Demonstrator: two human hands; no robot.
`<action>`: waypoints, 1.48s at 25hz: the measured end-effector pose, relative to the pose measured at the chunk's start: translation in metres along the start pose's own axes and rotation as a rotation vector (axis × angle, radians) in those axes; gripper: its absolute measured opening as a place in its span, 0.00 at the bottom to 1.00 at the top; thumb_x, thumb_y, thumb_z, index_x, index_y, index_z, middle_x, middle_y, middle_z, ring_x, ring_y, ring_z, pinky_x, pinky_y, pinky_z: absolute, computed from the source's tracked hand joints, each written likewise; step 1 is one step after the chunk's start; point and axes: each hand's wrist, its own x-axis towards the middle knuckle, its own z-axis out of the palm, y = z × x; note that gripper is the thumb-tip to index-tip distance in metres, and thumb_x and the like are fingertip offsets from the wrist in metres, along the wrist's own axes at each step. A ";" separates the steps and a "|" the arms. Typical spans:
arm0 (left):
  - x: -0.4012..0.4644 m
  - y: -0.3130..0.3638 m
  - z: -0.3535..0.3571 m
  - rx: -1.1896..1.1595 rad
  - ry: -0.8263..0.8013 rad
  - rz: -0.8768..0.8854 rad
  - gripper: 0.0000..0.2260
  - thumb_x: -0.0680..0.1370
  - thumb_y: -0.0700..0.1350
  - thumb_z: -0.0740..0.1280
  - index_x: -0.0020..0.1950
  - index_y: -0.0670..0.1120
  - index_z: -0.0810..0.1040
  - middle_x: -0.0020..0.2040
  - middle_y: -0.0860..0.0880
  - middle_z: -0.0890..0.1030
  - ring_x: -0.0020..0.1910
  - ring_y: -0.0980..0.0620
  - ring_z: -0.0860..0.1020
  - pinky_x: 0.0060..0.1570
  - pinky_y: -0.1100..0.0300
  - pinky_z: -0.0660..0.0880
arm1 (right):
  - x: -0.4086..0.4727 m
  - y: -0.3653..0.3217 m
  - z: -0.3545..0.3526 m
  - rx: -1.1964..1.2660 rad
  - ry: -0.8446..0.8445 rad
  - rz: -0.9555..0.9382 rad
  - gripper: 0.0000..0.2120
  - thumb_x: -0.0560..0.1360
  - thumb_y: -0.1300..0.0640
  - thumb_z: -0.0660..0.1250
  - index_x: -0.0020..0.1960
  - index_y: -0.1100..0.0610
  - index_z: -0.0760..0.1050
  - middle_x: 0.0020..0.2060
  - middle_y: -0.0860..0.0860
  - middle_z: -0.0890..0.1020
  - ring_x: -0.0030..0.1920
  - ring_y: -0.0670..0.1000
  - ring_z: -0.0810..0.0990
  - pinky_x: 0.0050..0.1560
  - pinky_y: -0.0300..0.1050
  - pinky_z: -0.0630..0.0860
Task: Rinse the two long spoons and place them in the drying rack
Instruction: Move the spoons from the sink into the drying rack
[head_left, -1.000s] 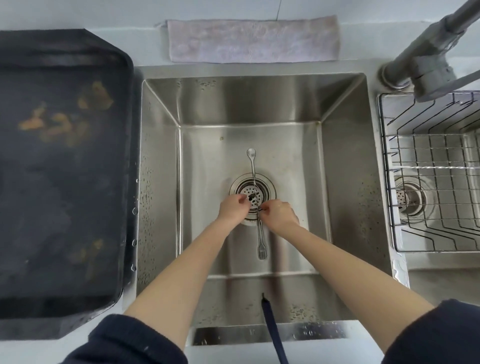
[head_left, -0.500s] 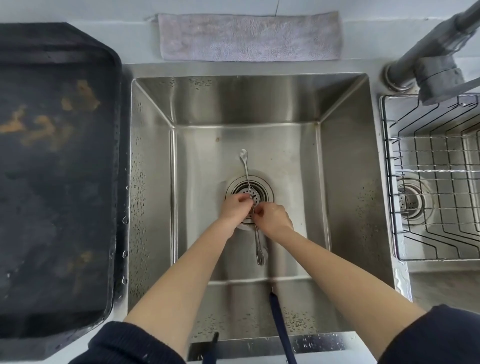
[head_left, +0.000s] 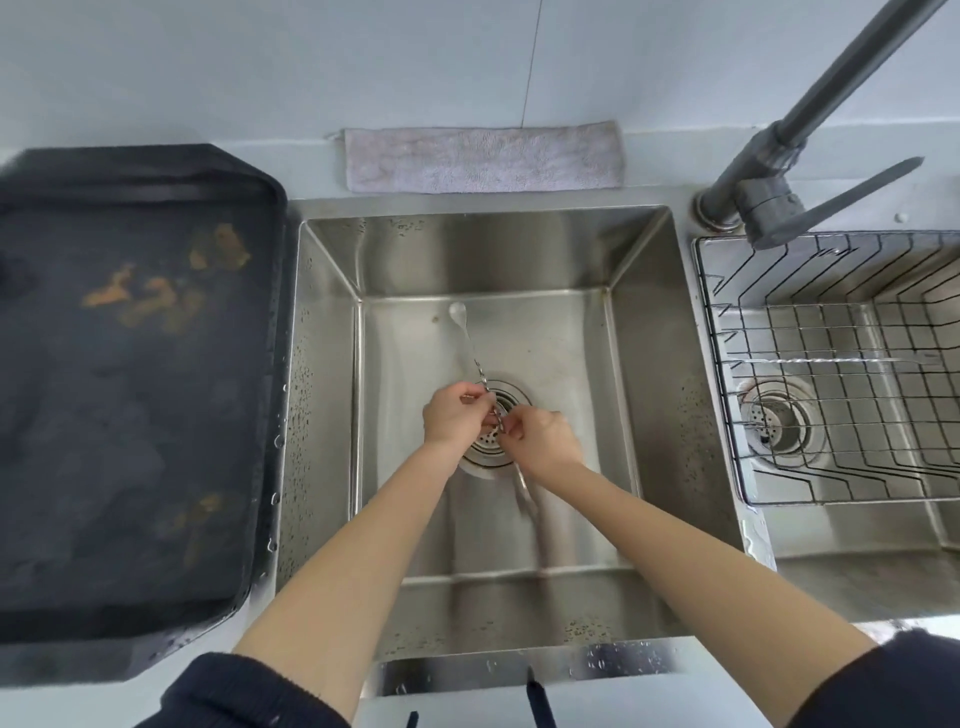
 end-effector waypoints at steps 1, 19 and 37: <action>-0.004 0.006 -0.003 -0.012 0.004 0.020 0.08 0.75 0.38 0.66 0.52 0.37 0.78 0.42 0.43 0.81 0.18 0.65 0.75 0.31 0.68 0.78 | -0.003 -0.002 -0.005 0.010 0.025 -0.025 0.11 0.72 0.59 0.62 0.52 0.55 0.78 0.52 0.59 0.83 0.56 0.60 0.79 0.55 0.49 0.76; -0.104 0.080 -0.030 0.854 0.195 0.957 0.11 0.78 0.41 0.60 0.55 0.43 0.80 0.54 0.45 0.77 0.56 0.47 0.73 0.54 0.54 0.71 | -0.078 0.000 -0.104 0.029 0.225 -0.332 0.11 0.75 0.54 0.64 0.55 0.52 0.81 0.49 0.54 0.85 0.53 0.53 0.80 0.54 0.42 0.74; -0.161 0.105 0.094 1.105 0.116 1.010 0.12 0.79 0.48 0.60 0.57 0.49 0.79 0.56 0.49 0.79 0.58 0.49 0.72 0.56 0.60 0.61 | -0.105 0.133 -0.199 -0.159 0.408 -0.461 0.11 0.76 0.56 0.64 0.55 0.56 0.81 0.51 0.54 0.81 0.52 0.55 0.78 0.45 0.40 0.68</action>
